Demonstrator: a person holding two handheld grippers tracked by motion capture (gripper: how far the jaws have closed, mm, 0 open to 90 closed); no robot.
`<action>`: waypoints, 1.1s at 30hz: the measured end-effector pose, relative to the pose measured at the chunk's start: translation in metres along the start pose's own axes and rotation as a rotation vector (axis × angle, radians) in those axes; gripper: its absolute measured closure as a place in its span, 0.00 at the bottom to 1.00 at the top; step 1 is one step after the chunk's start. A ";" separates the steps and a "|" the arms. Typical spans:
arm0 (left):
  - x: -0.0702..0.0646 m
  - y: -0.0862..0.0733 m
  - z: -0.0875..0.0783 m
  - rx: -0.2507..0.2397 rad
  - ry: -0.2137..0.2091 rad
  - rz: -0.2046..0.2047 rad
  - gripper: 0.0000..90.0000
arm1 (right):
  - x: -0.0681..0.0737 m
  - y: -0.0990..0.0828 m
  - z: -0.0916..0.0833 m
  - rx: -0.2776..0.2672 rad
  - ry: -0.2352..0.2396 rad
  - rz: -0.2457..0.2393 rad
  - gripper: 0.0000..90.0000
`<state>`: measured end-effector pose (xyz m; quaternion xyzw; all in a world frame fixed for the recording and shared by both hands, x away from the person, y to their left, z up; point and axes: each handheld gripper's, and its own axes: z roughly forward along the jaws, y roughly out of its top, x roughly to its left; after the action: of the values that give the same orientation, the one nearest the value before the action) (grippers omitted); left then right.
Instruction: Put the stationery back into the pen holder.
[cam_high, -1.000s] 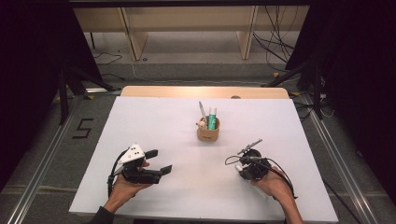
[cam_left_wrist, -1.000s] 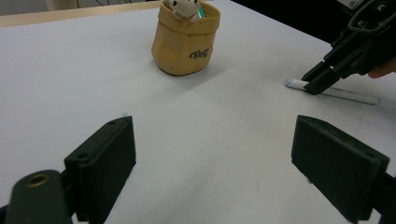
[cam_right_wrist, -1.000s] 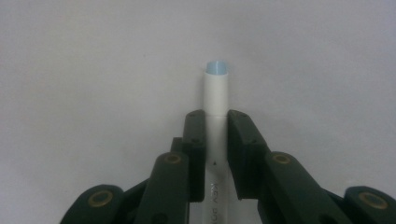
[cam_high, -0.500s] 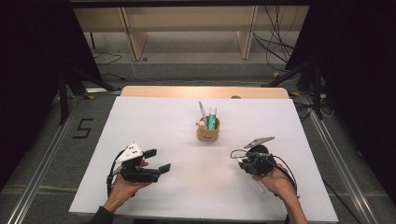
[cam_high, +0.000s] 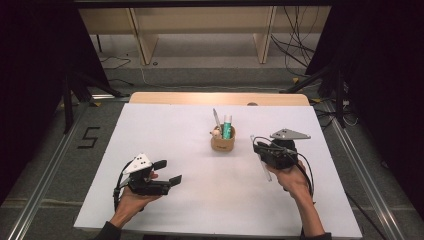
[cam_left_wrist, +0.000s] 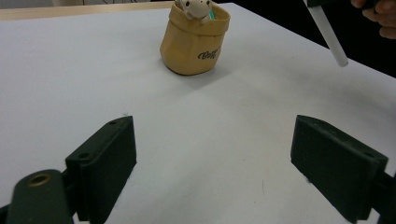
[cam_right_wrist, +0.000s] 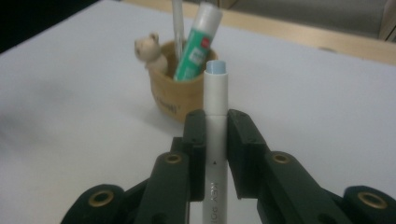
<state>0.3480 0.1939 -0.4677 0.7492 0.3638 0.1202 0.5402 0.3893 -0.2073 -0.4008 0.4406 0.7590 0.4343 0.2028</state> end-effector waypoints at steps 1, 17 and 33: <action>0.000 0.000 0.000 0.000 0.000 -0.002 0.15 | 0.000 0.000 0.000 0.000 0.000 0.000 0.87; 0.001 -0.002 -0.002 0.002 -0.004 -0.009 0.16 | 0.010 0.046 0.034 -0.161 0.018 0.022 0.87; 0.001 -0.002 -0.002 0.001 -0.006 -0.010 0.16 | -0.001 0.066 0.066 -0.265 -0.018 0.133 0.87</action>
<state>0.3470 0.1960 -0.4690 0.7481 0.3661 0.1151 0.5414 0.4682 -0.1604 -0.3812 0.4633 0.6623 0.5391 0.2367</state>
